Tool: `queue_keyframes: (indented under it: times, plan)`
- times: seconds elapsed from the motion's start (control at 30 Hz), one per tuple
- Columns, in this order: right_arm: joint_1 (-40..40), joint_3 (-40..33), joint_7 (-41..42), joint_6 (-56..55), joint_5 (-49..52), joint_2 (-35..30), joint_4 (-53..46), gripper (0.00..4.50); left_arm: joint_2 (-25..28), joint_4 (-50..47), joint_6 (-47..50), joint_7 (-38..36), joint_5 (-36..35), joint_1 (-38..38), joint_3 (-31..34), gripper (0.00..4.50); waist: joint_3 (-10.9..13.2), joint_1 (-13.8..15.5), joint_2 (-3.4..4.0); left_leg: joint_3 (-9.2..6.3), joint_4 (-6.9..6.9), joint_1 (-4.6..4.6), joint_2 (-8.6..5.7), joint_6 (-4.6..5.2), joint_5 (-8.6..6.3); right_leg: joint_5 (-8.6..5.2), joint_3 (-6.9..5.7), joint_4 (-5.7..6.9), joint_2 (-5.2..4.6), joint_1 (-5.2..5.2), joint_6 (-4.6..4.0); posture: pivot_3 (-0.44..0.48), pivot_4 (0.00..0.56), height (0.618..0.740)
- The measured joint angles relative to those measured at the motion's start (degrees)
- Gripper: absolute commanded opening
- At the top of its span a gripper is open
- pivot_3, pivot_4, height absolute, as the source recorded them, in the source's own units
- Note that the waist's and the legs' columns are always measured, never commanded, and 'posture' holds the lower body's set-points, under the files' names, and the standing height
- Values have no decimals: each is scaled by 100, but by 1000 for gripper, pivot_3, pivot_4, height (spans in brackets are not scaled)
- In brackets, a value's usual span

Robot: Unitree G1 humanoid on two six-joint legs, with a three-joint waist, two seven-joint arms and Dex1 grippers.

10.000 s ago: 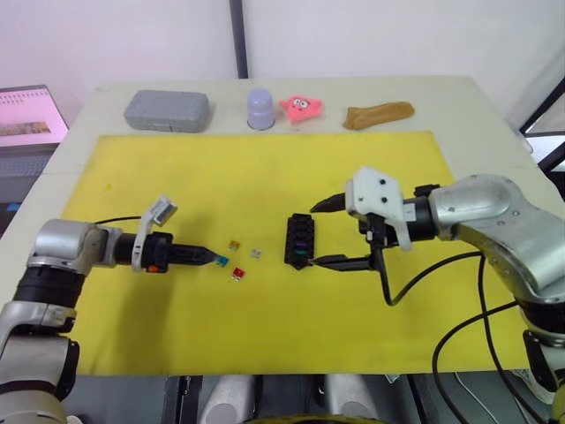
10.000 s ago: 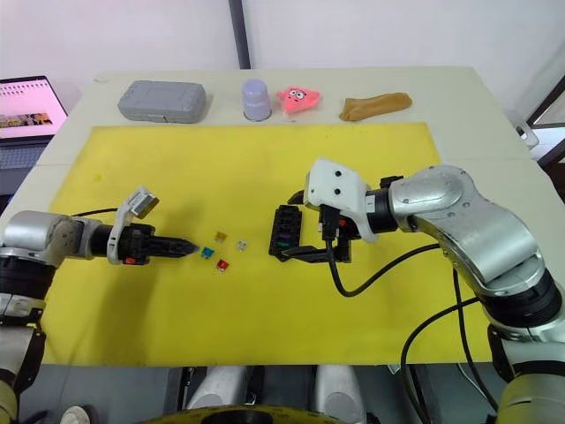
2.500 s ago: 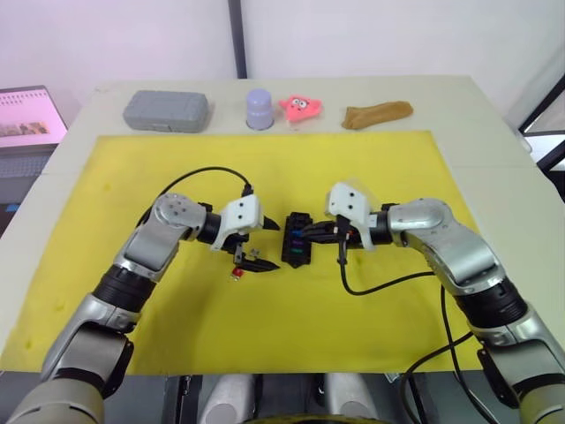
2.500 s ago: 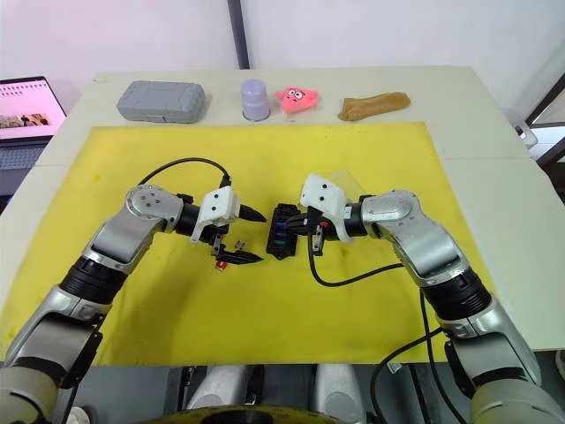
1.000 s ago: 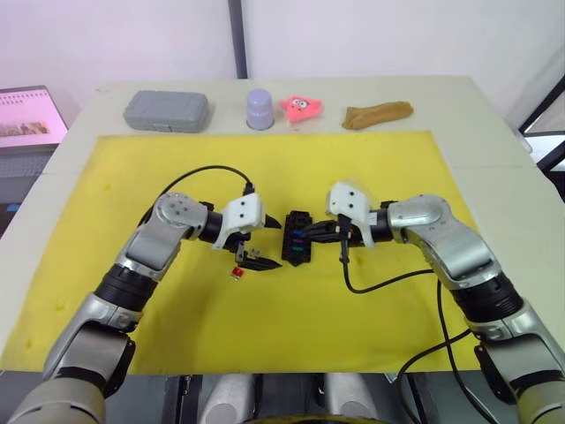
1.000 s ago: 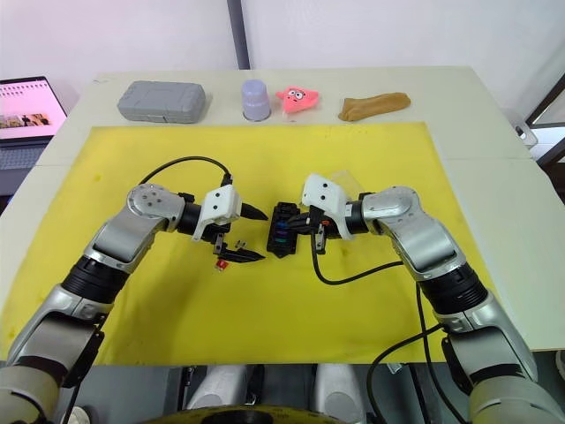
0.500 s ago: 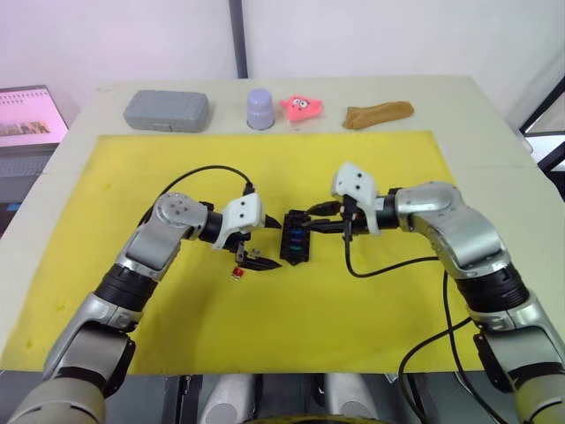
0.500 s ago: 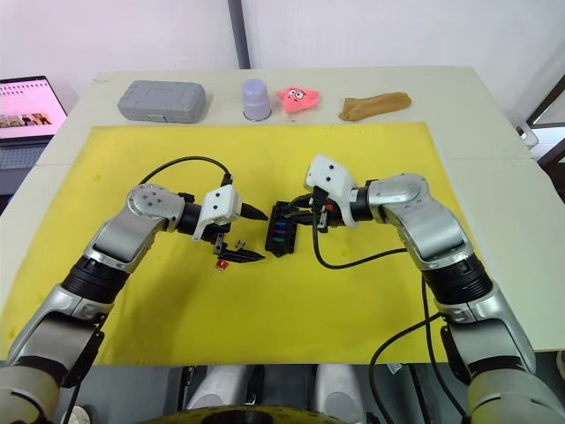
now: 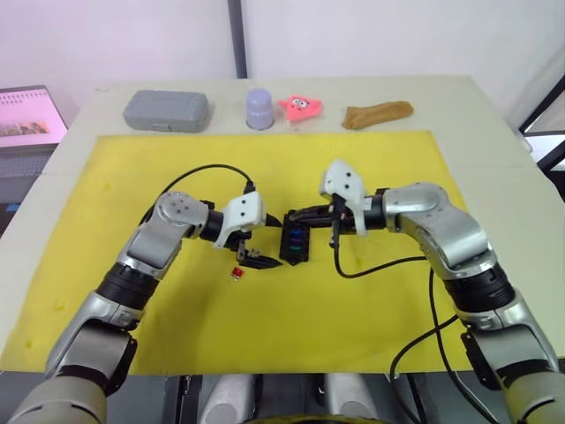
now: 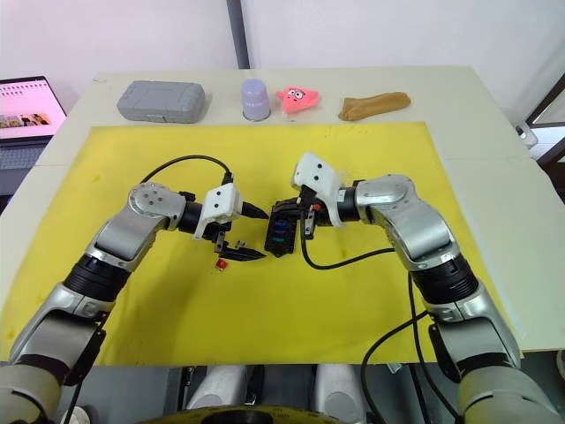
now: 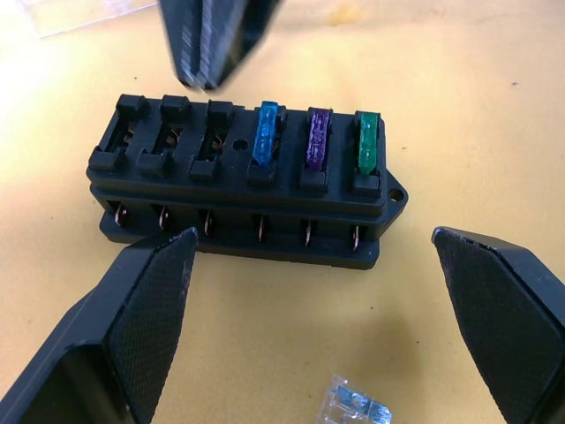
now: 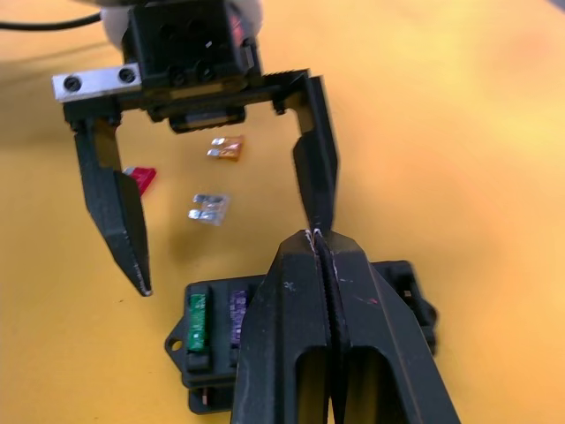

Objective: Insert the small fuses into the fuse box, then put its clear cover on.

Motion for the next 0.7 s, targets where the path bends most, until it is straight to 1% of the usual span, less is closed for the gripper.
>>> queue_keyframes:
  times: [0.27, 0.7]
  plan:
    - [117, 175, 4, -92, -178, -36, 2, 50, 0, 4, -4, 16, 5, 0, 0, 4500, 0, -3, 0, 0, 0, 0, 0, 0, 0, 0, 0, 0, 0, 0, 0, 0, 150, 740]
    - [334, 227, 130, -857, -443, -136, 276, 50, 46, 3, -7, 49, 25, 2, 1, 4500, -3, 8, 0, -2, 0, 8, 0, 0, 0, 0, 0, -1, 1, 9, 0, 0, 150, 740]
